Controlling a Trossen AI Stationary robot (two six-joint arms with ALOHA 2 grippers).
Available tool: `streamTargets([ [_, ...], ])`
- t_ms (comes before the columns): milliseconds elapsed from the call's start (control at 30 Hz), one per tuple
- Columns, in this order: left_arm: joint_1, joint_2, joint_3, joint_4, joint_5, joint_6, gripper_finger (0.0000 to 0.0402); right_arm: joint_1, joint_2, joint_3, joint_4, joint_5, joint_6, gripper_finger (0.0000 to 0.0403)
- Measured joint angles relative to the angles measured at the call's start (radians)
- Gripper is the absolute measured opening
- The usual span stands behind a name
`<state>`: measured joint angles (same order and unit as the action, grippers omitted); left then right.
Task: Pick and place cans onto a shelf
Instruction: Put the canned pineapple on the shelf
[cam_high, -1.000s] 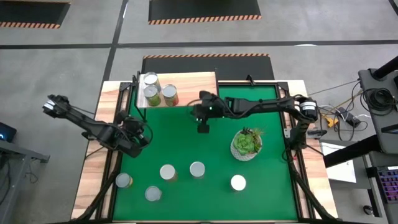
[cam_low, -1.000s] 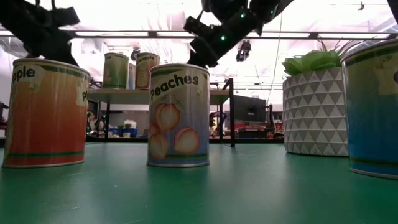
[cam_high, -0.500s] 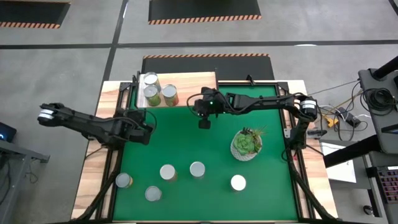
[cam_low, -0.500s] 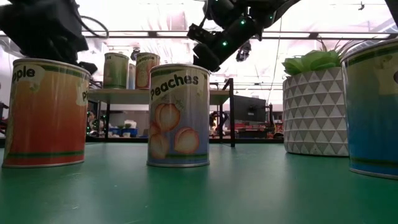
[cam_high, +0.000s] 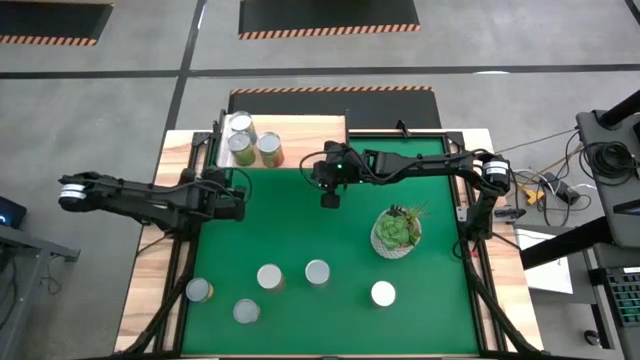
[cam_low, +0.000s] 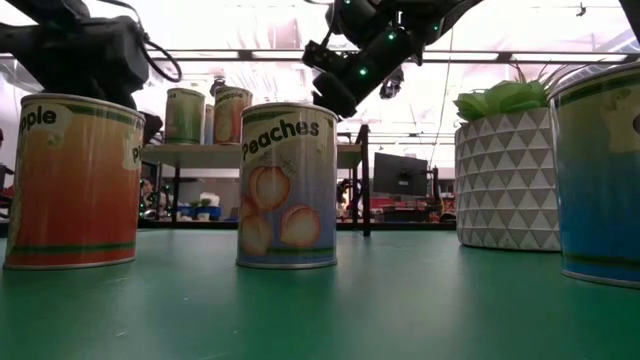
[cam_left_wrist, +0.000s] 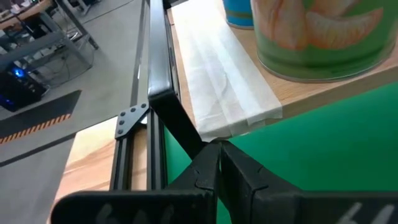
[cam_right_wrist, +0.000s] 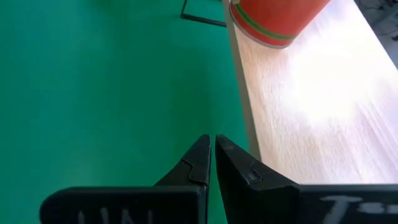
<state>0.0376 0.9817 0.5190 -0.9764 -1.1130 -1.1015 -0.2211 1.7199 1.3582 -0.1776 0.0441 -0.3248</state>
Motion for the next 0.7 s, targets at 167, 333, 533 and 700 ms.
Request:
streamTargets([
  [167, 0.000, 0.000, 0.000, 0.003, 0.015, 0.000, 0.0000, 0.000, 0.000, 0.000, -0.014, 0.000, 0.002, 0.0013],
  [333, -0.005, 0.000, 0.008, 0.007, 0.074, 0.000, 0.0000, -0.002, 0.000, 0.000, -0.056, 0.052, -0.005, 0.0013],
  [533, -0.022, 0.001, 0.009, 0.008, 0.128, -0.007, 0.0000, -0.020, 0.000, -0.002, -0.105, 0.117, -0.019, 0.0013],
  [700, -0.038, 0.000, 0.010, 0.009, 0.131, -0.016, 0.0000, -0.038, 0.000, -0.003, -0.107, 0.127, -0.027, 0.0013],
])
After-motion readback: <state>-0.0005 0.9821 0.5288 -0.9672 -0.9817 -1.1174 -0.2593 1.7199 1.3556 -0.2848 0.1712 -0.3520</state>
